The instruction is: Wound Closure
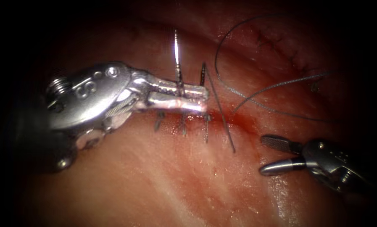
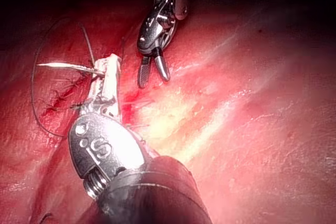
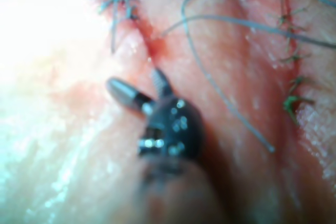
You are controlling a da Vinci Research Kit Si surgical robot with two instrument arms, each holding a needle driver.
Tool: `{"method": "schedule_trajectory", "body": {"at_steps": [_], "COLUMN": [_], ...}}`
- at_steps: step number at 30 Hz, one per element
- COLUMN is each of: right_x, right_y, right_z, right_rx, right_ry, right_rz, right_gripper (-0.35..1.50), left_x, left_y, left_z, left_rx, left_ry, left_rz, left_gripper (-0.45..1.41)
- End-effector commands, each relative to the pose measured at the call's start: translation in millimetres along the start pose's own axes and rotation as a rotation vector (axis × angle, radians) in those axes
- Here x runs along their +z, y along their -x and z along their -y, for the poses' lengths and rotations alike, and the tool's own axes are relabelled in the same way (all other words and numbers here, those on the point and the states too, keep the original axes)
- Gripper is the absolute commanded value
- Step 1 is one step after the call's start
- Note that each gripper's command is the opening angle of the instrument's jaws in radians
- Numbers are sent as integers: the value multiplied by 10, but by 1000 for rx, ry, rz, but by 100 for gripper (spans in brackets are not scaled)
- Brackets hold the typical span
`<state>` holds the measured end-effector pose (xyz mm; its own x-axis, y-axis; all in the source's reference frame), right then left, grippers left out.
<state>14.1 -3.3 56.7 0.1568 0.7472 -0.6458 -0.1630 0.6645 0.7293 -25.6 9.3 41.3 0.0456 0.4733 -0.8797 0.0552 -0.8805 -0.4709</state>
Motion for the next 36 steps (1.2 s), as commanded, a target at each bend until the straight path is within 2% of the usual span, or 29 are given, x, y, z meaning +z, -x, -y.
{"method": "schedule_trajectory", "body": {"at_steps": [1,5,6,8,11,15,16,21,24,25,28,36], "right_x": [9,12,13,13,14,21,30,49,58,60,64,80], "right_y": [5,-3,-14,-18,-38,-43,-40,-26,-15,-9,-9,-1], "right_z": [5,18,29,32,40,44,46,43,37,35,32,22], "right_rx": [-35,-133,-177,-191,-282,-293,-291,-300,-309,-313,-314,-325], "right_ry": [-2,-3,7,17,123,176,206,232,240,243,238,239], "right_rz": [-1,-1,0,1,16,22,23,17,17,19,18,30], "right_gripper": [123,126,121,120,113,113,116,109,101,89,83,83], "left_x": [2,-12,-19,-21,-33,-42,-47,-50,-48,-46,-43,-31], "left_y": [9,8,9,10,10,4,0,0,1,1,2,10], "left_z": [5,31,41,45,56,61,59,43,30,23,19,11], "left_rx": [29,109,137,147,191,212,216,225,233,237,240,252], "left_ry": [-9,-84,-110,-120,-163,-198,-208,-201,-193,-190,-185,-177], "left_rz": [19,71,93,102,104,86,60,14,10,7,2,-7], "left_gripper": [-45,-45,-45,-45,-45,-45,-45,-45,-45,-45,-45,-45]}}
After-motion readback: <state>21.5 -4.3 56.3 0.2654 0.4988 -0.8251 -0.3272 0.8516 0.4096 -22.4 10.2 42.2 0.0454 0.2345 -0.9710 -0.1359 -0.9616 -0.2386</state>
